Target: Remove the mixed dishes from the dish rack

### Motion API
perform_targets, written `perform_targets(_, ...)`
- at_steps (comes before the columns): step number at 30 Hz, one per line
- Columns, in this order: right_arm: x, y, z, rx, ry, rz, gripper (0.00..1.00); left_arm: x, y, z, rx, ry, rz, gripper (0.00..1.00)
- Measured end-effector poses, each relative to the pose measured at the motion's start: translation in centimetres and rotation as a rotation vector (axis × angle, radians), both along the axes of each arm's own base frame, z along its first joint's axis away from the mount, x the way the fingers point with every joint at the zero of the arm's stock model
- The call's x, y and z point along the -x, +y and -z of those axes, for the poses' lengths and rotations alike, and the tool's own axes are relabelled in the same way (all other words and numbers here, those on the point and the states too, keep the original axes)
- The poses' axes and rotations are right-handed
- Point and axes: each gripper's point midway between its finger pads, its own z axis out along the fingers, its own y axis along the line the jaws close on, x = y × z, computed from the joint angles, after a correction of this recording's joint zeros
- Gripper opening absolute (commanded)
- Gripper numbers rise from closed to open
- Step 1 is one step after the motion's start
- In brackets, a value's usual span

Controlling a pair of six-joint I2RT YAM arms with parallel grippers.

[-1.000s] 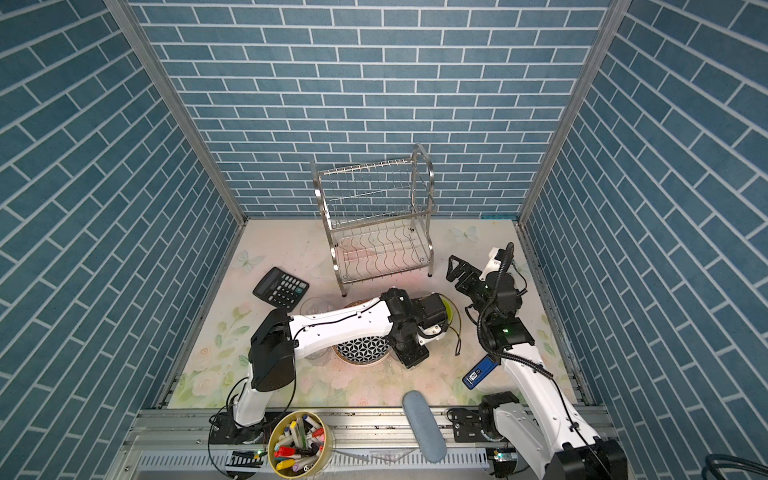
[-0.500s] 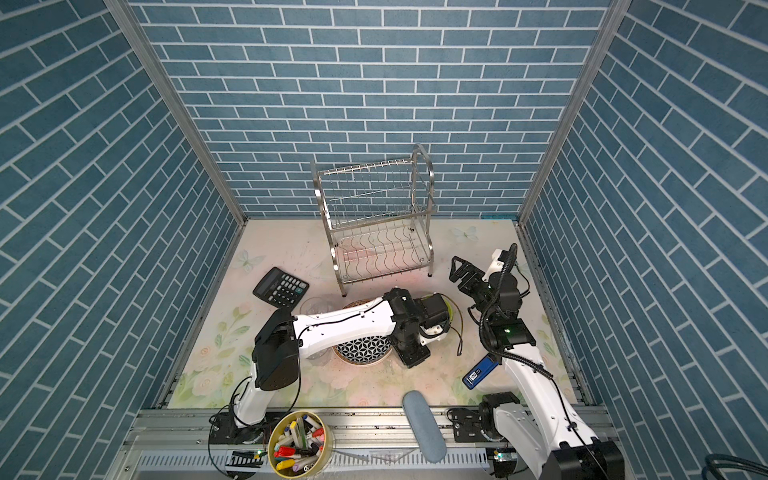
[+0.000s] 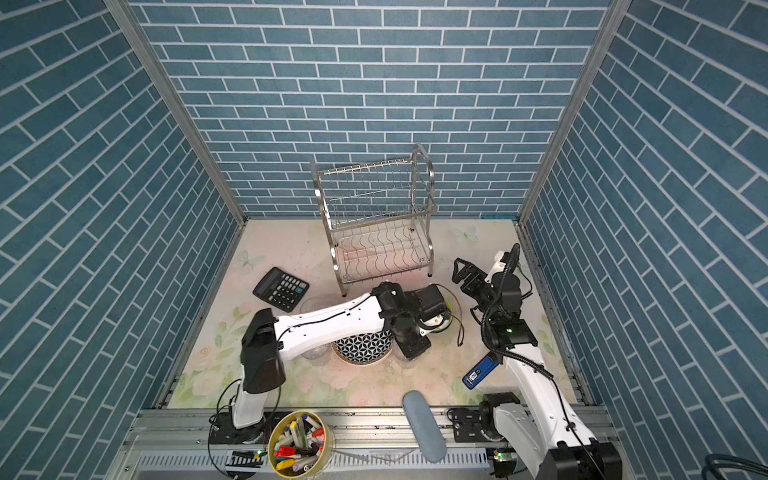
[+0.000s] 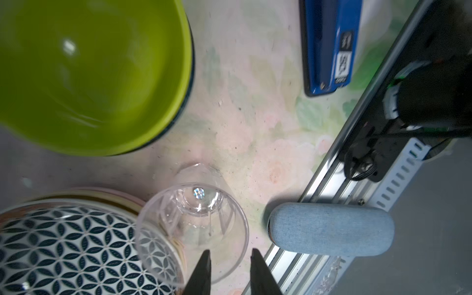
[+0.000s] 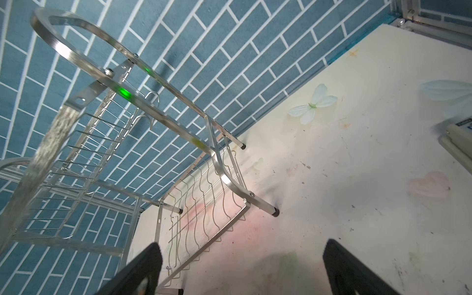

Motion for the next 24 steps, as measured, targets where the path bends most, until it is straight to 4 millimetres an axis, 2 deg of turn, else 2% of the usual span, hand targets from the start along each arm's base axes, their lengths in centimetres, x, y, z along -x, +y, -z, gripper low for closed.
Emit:
perform_targets(3,0.2,-0.1,0.7,0.032,0.031,-0.003,0.99,-1.6,0.5,-6.5,0.152,-0.137,-0.037,0.34)
perform_targets(5,0.3,-0.4,0.7,0.060,0.039,0.003,0.99,-2.7,1.5,-11.7,0.281,-0.249,-0.080,0.38)
perform_targets(6,0.3,-0.5,0.6,0.073,0.039,0.005,0.99,-3.2,2.3,-13.5,0.326,-0.293,-0.103,0.40)
perform_targets(8,0.2,-0.8,0.3,0.110,0.033,0.012,0.99,-4.4,4.5,-16.9,0.418,-0.390,-0.166,0.50)
perform_targets(10,0.0,-1.2,0.0,0.149,0.029,0.019,0.99,-5.5,6.9,-18.7,0.473,-0.467,-0.237,0.66)
perform_targets(12,-0.4,-1.6,-0.3,0.200,0.033,0.028,0.99,-6.7,9.7,-19.4,0.509,-0.542,-0.325,0.86)
perform_targets(14,-0.7,-2.1,-0.3,0.249,0.041,0.044,0.99,-8.0,13.0,-19.6,0.530,-0.643,-0.423,0.99)
perform_targets(19,-1.1,-3.7,0.5,0.359,0.064,0.105,0.99,-10.3,21.7,-19.1,0.567,-0.881,-0.674,1.00)
perform_targets(24,-1.1,-5.4,0.4,0.473,0.059,0.162,0.99,-12.6,28.5,-18.0,0.533,-1.047,-0.911,1.00)
